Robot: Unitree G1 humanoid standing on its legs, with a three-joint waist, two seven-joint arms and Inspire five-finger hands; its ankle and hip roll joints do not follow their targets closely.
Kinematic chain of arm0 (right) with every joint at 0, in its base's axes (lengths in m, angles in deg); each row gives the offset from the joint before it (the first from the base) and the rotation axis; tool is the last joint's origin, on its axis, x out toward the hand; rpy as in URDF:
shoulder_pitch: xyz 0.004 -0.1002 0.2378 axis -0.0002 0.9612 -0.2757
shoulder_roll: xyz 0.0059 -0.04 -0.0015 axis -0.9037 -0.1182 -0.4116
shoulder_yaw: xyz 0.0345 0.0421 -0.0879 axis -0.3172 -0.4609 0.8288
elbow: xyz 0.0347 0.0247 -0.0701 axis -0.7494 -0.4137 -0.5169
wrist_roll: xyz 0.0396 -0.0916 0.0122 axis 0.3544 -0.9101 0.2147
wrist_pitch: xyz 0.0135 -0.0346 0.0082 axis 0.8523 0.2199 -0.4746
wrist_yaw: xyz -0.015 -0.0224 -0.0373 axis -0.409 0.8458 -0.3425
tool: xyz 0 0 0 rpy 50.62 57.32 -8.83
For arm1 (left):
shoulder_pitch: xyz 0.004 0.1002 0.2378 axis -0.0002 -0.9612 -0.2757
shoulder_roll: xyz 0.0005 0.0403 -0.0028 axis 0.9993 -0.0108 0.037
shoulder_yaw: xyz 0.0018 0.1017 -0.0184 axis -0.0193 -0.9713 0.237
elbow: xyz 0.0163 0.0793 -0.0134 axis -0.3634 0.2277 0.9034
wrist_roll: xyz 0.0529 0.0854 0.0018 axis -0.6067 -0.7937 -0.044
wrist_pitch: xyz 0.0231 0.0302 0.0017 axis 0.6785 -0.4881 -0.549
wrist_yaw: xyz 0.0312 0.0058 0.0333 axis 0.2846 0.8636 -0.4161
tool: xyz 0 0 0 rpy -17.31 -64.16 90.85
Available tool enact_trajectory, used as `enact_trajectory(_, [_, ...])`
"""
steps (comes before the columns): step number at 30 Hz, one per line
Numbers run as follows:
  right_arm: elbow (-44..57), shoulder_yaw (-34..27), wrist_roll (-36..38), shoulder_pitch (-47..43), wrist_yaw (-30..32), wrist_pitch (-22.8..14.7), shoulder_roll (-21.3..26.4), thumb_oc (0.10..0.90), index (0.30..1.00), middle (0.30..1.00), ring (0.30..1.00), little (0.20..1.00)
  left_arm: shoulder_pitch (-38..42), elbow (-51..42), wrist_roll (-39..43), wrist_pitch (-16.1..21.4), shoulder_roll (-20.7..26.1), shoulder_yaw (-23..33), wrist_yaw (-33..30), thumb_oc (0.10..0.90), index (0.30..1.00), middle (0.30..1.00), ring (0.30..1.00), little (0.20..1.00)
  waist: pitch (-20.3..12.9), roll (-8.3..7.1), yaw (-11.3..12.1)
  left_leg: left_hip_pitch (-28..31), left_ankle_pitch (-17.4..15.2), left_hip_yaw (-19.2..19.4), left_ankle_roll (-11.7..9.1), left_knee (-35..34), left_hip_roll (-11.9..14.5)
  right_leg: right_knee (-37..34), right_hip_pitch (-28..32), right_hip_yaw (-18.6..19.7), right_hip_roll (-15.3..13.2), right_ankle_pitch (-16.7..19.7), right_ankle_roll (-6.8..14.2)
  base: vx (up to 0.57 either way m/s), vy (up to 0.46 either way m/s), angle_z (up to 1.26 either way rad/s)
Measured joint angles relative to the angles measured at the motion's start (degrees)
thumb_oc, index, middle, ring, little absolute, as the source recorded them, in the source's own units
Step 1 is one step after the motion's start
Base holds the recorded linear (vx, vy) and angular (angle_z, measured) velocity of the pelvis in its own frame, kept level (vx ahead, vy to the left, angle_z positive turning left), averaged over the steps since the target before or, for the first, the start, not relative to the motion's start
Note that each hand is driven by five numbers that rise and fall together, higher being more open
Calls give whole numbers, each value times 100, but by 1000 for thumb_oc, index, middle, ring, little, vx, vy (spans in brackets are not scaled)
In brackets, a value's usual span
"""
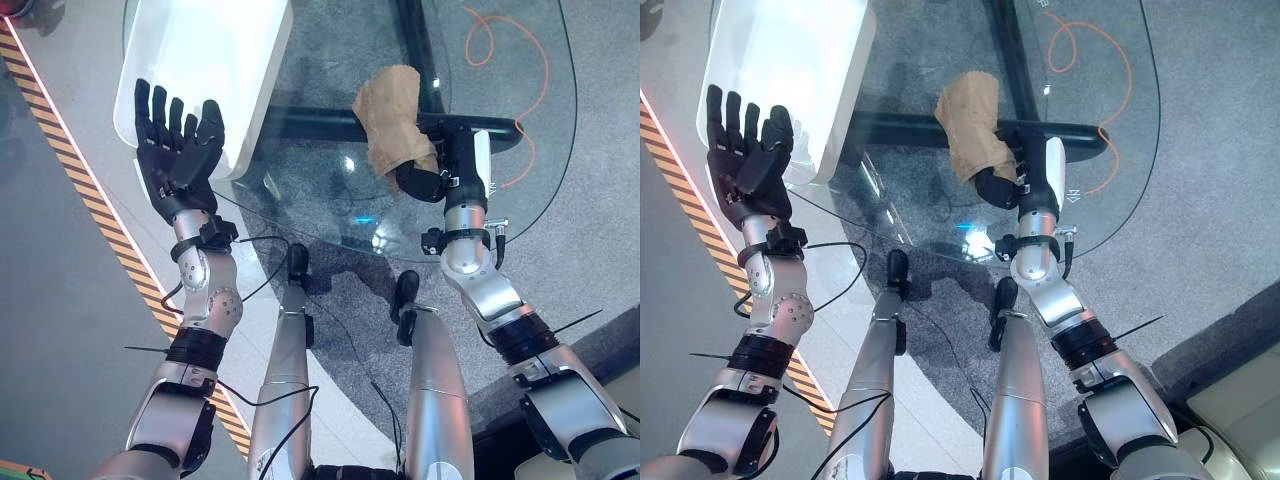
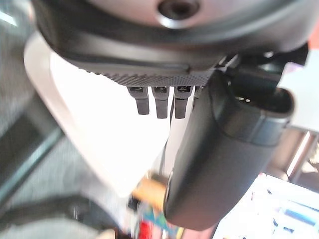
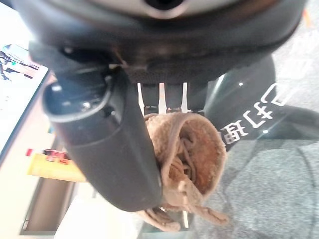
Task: Wipe the table with a cloth and put it in the basket.
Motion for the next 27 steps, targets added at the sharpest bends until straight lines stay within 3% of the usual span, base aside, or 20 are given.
enact_trajectory(4, [140, -82, -77, 41, -180, -140, -16, 100, 300, 300, 300, 200, 1, -249, 271, -484, -26, -51, 605, 800, 900, 900, 900, 900, 0, -1, -11, 0, -20, 75, 28, 56, -2, -2, -1, 62, 0, 11, 20, 9, 14, -4])
enact_trajectory(17, [359, -92, -110, 31, -395, -379, -14, 100, 300, 300, 300, 200, 279, -256, 1512, -1777, -36, -529, 1371, 800, 900, 900, 900, 900, 3, -16, -171, -3, -37, 108, 45, 91, -10, -16, -1, 109, 0, 44, 52, 1, 2, -1])
enact_trajectory(23, [454, -83, -110, 8, -437, -407, -25, 100, 300, 300, 300, 200, 467, -256, 1740, -2008, -61, -693, 1462, 800, 900, 900, 900, 900, 4, -25, -228, -8, -34, 118, 42, 90, -13, -53, 5, 121, 0, 63, 73, 0, 0, 0])
enact_trajectory(27, [454, -79, -109, 0, -444, -409, -74, 100, 300, 300, 300, 200, 542, -256, 2312, -2129, -88, -669, 1714, 800, 900, 900, 900, 900, 0, -55, -298, -6, -35, 123, 44, 92, -15, -54, 8, 129, -1, 72, 77, 0, 0, 0])
